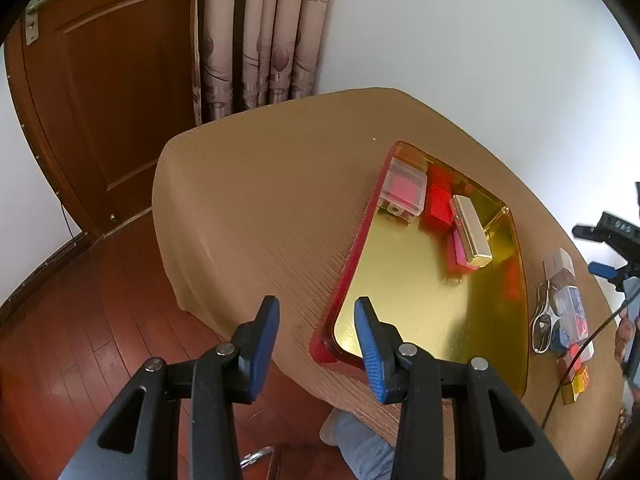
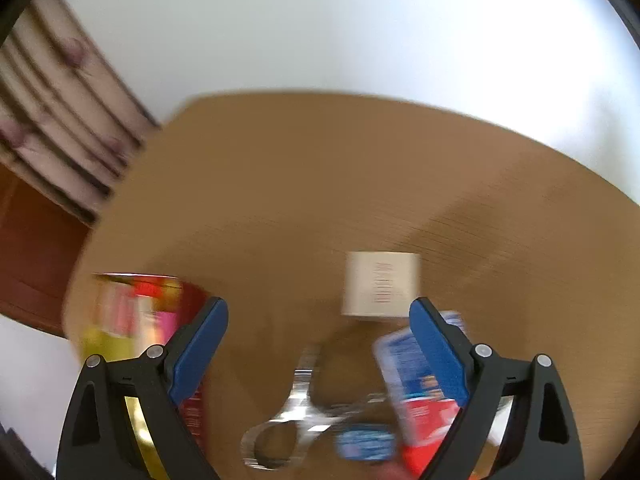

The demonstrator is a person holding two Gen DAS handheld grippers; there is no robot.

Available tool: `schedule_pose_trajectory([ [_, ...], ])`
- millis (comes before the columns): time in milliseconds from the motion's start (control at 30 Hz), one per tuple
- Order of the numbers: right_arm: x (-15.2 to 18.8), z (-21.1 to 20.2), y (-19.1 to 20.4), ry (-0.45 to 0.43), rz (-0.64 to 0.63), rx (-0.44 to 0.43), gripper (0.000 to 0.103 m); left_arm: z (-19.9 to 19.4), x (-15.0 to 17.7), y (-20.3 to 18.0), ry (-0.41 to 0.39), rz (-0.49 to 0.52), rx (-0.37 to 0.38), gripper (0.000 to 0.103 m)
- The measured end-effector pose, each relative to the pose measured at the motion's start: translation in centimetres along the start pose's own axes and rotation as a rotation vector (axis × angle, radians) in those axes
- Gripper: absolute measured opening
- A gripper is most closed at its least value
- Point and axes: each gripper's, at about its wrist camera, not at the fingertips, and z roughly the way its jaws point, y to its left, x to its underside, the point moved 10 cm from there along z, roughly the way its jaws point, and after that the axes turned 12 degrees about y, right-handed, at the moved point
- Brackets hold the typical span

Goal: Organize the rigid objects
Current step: 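Grasp the beige MARUBI box with the right tool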

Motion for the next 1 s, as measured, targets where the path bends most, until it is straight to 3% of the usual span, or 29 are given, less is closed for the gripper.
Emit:
schedule_pose_trajectory([
  [233, -1.5, 2.3, -2.5, 0.047, -0.021, 0.096, 0.091, 0.8, 0.6, -0.5, 0.036, 0.021, -0.008, 0.040],
  [367, -2.3, 3.9, -2.9, 0.088, -0.014, 0.088, 0.086, 1.0, 0.6, -0.6, 0.040, 0.026, -0.015, 0.040],
  [467, -2.5, 5.3, -2.7, 0.129, -0.012, 0.064, 0.068, 1.2, 0.8, -0.7, 0.050, 0.027, -0.015, 0.040],
  [500, -2.6, 5.9, -2.7, 0.141, -0.016, 0.064, 0.046, 1.3, 0.8, -0.7, 0.054, 0.028, -0.017, 0.040],
  [567, -2.6, 6.9, -2.3, 0.167, -0.038, 0.065, 0.043, 1.4, 0.8, -0.7, 0.056, 0.031, -0.020, 0.040],
  [633, -2.9, 6.6, -1.9, 0.141, -0.080, 0.105, 0.041, 1.4, 0.8, -0.7, 0.053, 0.033, -0.026, 0.040],
  [733, -3.3, 4.6, -1.2, 0.072, -0.096, 0.087, 0.041, 1.5, 0.8, -0.8, 0.052, 0.038, -0.033, 0.040],
  [867, -1.7, -0.3, 1.0, -0.013, -0.118, -0.032, 0.041, 1.2, 0.9, -0.8, 0.043, 0.037, -0.046, 0.040],
  [1000, 3.0, -4.5, 2.0, -0.082, -0.141, -0.134, 0.041, 0.4, 0.8, -1.0, 0.007, 0.059, -0.051, 0.040],
])
